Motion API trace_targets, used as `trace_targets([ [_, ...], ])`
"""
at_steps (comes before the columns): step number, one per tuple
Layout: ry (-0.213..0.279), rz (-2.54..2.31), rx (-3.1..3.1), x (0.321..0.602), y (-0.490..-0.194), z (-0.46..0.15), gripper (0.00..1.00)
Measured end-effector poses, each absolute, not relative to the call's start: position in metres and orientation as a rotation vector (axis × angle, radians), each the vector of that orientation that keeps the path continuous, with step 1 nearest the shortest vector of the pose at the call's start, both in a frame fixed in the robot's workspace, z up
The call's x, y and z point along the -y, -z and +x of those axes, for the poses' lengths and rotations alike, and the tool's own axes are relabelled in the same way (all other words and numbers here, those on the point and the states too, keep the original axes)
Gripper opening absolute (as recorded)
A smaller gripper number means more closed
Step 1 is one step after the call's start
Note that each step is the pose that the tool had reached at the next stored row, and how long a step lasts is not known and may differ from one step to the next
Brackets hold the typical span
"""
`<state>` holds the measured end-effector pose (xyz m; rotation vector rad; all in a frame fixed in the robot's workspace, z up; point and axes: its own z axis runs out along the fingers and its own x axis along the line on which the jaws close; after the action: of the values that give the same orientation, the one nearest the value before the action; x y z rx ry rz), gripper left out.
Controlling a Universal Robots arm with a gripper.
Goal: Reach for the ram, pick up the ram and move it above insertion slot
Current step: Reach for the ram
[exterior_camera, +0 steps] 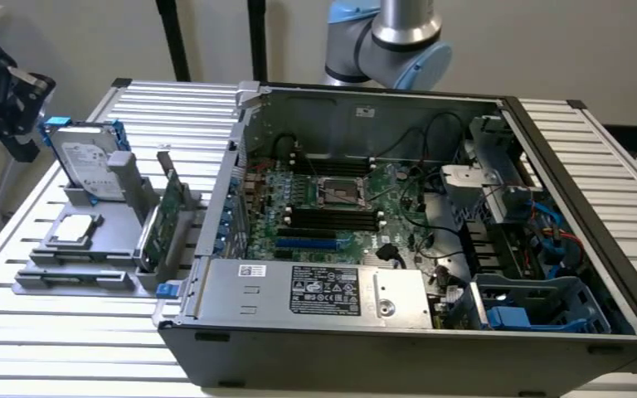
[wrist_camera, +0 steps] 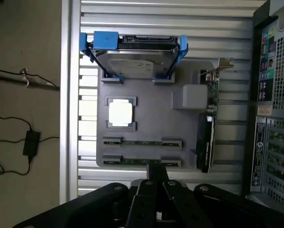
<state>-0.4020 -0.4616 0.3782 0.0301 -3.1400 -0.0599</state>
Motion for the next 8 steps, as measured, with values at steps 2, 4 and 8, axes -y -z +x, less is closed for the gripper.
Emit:
trace_targets([
  [2, 0.060, 0.030, 3.140, 0.4697, -0.3780, -0.4037, 0.11],
  [4, 0.059, 0.030, 3.140, 0.4715, -0.3780, -0.4038, 0.11],
  [8, 0.060, 0.053, 3.139, 0.4726, -0.3780, -0.4038, 0.11],
])
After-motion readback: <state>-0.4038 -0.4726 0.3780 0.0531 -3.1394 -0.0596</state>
